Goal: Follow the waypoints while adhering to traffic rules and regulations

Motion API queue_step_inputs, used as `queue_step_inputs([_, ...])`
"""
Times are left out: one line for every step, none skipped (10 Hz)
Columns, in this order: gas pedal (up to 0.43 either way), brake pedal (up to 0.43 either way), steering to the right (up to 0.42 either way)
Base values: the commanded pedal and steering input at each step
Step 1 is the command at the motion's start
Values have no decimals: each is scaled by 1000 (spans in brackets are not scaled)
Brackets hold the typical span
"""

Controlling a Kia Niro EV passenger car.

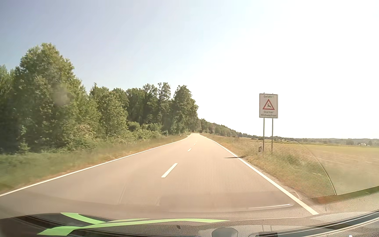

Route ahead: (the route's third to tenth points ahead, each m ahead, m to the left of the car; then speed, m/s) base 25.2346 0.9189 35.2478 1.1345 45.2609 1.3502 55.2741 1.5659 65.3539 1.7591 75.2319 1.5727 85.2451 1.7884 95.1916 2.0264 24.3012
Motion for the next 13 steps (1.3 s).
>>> queue_step_inputs([280,0,-1])
queue_step_inputs([287,0,0])
queue_step_inputs([287,0,0])
queue_step_inputs([299,0,0])
queue_step_inputs([287,0,0])
queue_step_inputs([268,0,-1])
queue_step_inputs([228,0,0])
queue_step_inputs([228,0,-1])
queue_step_inputs([209,0,-1])
queue_step_inputs([209,0,-1])
queue_step_inputs([209,0,-1])
queue_step_inputs([228,0,-1])
queue_step_inputs([248,0,-1])
